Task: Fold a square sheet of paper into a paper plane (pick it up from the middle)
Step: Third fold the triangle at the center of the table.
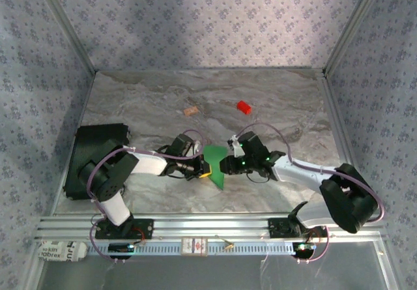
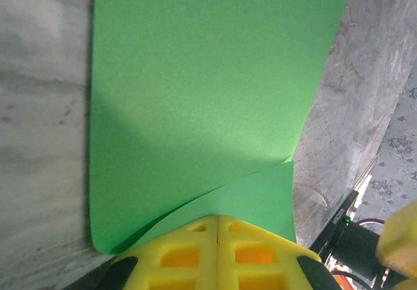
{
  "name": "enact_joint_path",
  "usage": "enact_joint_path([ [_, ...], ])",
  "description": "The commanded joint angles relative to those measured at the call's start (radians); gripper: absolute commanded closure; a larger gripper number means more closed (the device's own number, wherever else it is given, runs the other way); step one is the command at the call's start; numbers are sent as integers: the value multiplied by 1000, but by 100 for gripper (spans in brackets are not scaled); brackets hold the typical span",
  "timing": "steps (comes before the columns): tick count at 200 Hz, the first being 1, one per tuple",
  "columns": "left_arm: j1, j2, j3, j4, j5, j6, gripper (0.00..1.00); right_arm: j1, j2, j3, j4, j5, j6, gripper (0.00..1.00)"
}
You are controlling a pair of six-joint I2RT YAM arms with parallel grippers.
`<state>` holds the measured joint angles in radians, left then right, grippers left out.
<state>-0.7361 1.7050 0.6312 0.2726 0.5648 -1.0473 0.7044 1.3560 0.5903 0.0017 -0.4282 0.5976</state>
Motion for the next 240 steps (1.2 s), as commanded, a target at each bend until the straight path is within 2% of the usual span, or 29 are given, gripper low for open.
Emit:
enact_joint_path([
  [1,-7,44,-4,-67,-36,18,100,57,46,46,-47,-60,10,88],
  [45,-7,48,-5,-64,-32,20,100,115,130,92,-52,-33,23,92],
  [119,-7,41,-8,-67,-31,22,100,128,235,143,-108,-3,10,93],
  [240,5,39,-19,-72,-37,23,100,132,180,26,-95,8,54,92],
])
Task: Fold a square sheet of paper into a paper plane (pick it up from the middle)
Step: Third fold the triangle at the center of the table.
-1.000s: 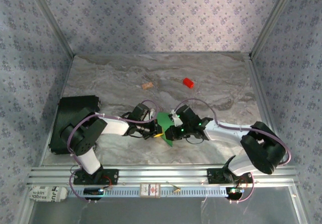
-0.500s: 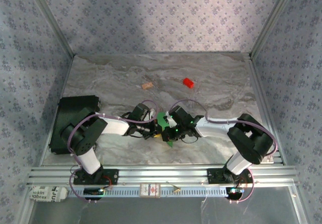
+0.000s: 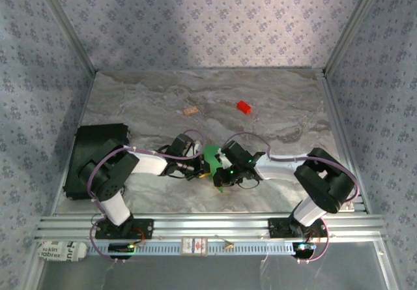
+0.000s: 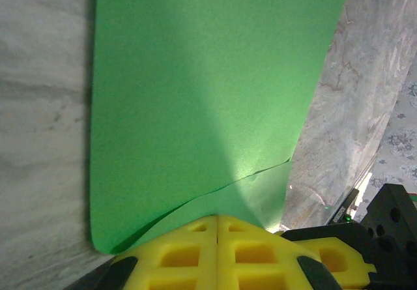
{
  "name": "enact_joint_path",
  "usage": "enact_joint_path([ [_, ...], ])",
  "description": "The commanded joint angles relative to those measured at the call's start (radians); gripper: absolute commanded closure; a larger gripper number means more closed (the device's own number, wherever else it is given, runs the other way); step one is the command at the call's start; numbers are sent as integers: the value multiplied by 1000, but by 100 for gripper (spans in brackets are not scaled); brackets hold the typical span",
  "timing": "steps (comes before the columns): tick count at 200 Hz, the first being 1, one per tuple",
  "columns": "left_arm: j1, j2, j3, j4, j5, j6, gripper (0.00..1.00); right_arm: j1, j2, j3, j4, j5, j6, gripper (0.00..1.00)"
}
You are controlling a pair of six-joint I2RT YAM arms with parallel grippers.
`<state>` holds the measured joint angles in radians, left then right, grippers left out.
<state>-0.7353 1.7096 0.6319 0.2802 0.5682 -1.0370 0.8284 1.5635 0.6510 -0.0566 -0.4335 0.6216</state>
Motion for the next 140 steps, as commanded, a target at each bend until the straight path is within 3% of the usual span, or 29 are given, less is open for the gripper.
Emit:
enact_joint_path([
  [1,5,34,-20,-78,-40,13,100,8,-28,-36,-37,13,30,92],
  [50,3,36,-19,-79,-39,15,100,10,-78,-5,-38,6,32,91],
  [106,4,39,-19,-77,-36,15,100,31,-3,62,-21,11,31,85],
  [140,4,41,-18,-81,-34,18,100,40,23,10,-13,33,39,82],
])
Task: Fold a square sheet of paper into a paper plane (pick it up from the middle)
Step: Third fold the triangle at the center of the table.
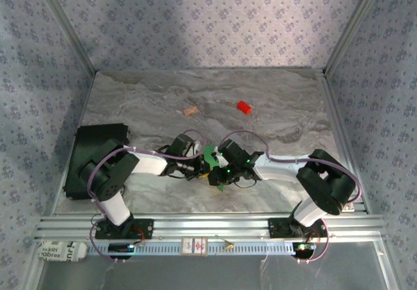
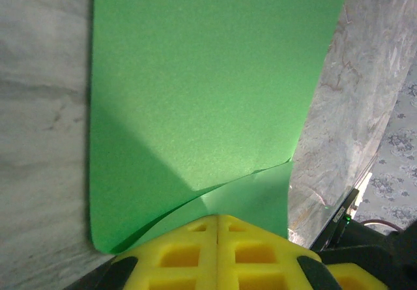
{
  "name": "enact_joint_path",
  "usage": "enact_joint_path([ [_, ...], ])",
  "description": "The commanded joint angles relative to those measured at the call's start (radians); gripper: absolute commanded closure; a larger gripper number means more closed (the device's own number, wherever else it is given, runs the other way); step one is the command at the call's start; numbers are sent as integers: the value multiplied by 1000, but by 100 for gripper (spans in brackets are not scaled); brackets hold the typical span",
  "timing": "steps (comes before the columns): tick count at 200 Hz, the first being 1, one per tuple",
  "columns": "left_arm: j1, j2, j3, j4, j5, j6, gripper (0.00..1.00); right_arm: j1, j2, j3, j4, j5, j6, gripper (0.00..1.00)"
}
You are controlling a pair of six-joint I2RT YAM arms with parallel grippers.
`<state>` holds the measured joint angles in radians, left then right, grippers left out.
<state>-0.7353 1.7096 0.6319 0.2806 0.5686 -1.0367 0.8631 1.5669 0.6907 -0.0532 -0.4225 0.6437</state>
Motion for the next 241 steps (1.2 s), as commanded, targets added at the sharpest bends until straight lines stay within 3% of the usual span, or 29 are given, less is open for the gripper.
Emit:
enact_joint_path([
  [1,4,41,-18,-81,-35,18,100,6,19,-32,-15,22,17,82],
  [157,4,28,-31,-89,-47,17,100,5,-184,-261,3,-21,31,85],
  [193,4,22,-31,-91,-35,11,100,-17,-290,-243,3,-65,80,86],
  [214,0,-2,-39,-89,-45,2,100,-25,-396,-196,-22,4,106,86],
  [241,-1,-5,-47,-56,-56,-28,100,-78,-331,-124,-106,23,81,92],
])
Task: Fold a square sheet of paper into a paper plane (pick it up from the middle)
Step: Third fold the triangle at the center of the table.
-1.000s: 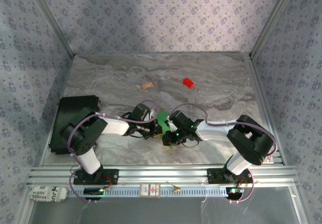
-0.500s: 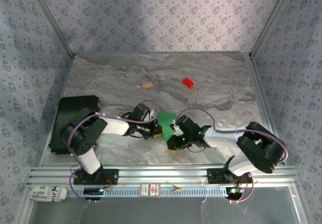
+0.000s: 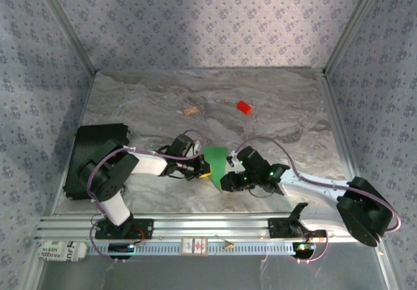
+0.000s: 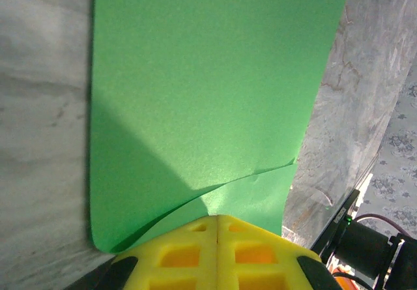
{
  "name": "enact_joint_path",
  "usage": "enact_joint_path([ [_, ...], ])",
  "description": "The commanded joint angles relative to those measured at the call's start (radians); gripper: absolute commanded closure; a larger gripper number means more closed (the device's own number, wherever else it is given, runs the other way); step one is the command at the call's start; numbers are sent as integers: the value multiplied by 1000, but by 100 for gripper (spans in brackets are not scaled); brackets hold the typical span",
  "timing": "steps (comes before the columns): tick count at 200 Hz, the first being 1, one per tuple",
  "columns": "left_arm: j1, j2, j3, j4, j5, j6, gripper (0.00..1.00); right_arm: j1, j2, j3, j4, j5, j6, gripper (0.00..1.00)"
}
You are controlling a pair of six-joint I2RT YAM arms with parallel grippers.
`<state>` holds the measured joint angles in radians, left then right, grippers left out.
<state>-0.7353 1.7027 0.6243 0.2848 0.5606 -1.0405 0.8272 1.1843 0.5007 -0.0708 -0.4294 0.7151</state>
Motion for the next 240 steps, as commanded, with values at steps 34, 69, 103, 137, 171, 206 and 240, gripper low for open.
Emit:
enact_joint_path([
  [34,-12,5,-38,-35,-54,-50,100,-24,191,120,4,-22,44,94],
  [69,-14,5,-42,-27,-57,-55,100,-1,313,196,-7,-3,34,96],
  [103,-14,2,-36,-30,-55,-52,100,0,388,216,-29,-2,16,96],
  [137,-13,-40,-6,-63,-41,-31,100,-3,411,133,-54,19,10,98],
  [171,-17,-103,33,-95,-33,27,98,-31,379,63,22,-4,38,100],
  [206,-43,-133,10,-54,-42,-8,98,-62,384,76,0,-39,-3,100],
  [240,-63,-86,1,-14,-27,-8,99,-73,381,69,2,-43,-4,100],
])
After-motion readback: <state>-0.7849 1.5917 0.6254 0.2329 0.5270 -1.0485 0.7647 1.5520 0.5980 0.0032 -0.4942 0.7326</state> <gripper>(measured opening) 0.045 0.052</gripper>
